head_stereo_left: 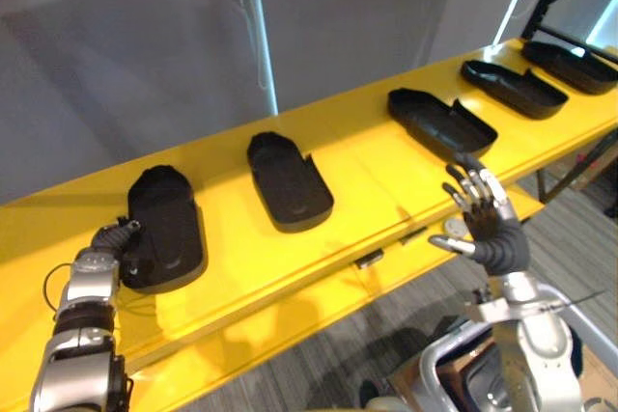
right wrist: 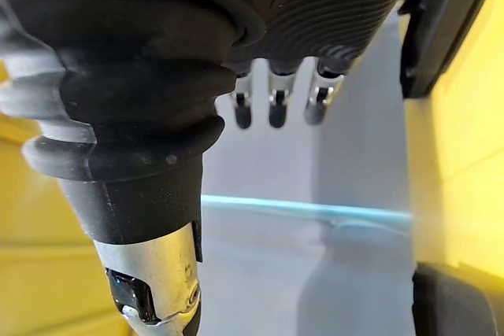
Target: Walk over and take plastic housings, then place them on the shelf
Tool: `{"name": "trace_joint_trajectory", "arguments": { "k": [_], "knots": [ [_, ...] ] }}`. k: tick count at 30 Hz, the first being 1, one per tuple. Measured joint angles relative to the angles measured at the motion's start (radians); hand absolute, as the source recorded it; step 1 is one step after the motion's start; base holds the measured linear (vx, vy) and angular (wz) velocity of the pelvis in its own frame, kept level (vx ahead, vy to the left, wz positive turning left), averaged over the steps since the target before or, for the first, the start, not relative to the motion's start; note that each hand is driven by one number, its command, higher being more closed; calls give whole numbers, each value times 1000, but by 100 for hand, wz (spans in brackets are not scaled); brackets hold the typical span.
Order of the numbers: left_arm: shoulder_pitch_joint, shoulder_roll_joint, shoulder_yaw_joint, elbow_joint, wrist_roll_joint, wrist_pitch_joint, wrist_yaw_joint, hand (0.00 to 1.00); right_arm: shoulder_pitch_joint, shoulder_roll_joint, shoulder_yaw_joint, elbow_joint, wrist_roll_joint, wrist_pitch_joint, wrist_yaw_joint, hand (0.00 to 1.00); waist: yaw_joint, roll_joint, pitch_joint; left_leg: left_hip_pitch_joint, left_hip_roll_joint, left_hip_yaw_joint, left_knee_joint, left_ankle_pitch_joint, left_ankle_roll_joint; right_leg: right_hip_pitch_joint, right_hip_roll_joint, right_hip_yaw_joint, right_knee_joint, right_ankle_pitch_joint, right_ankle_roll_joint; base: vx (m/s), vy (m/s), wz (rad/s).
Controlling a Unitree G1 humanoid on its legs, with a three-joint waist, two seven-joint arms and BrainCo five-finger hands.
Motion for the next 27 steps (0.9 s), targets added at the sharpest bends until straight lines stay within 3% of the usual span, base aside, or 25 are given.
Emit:
{"name": "trace_joint_trajectory", "arguments": {
  "k": [6, 14, 20, 27],
  "knots": [
    [0, 1, -2, 13, -5, -19, 23, 0, 2, 0, -20, 0, 23, 0, 4, 0, -6, 0, 0, 0, 0, 0, 0, 0, 0, 0, 0, 0, 0, 0, 0, 0, 0, 0],
    [6, 1, 1, 15, -122, -50, 188, 0, 4, -10, -39, -2, 27, -1, 34, 0, -21, 4, 2, 0, 0, 2, -1, 0, 0, -2, 0, 6, -1, 0, 0, 0, 0, 0],
    [7, 0, 66, 8, -158, -112, 323, 0, 9, -10, -38, -3, 28, -7, 53, 0, -35, 12, 7, 0, -1, 2, -1, 0, 0, -2, 1, 2, -1, 0, 1, 0, 0, 0],
    [7, 0, 129, -85, -190, -198, 429, 0, 30, -9, -29, -3, 22, -66, 59, 0, -41, 35, 6, 1, -1, -2, -1, 1, 2, 1, 0, -4, 0, 0, 1, 0, 0, 0]
  ]
}}
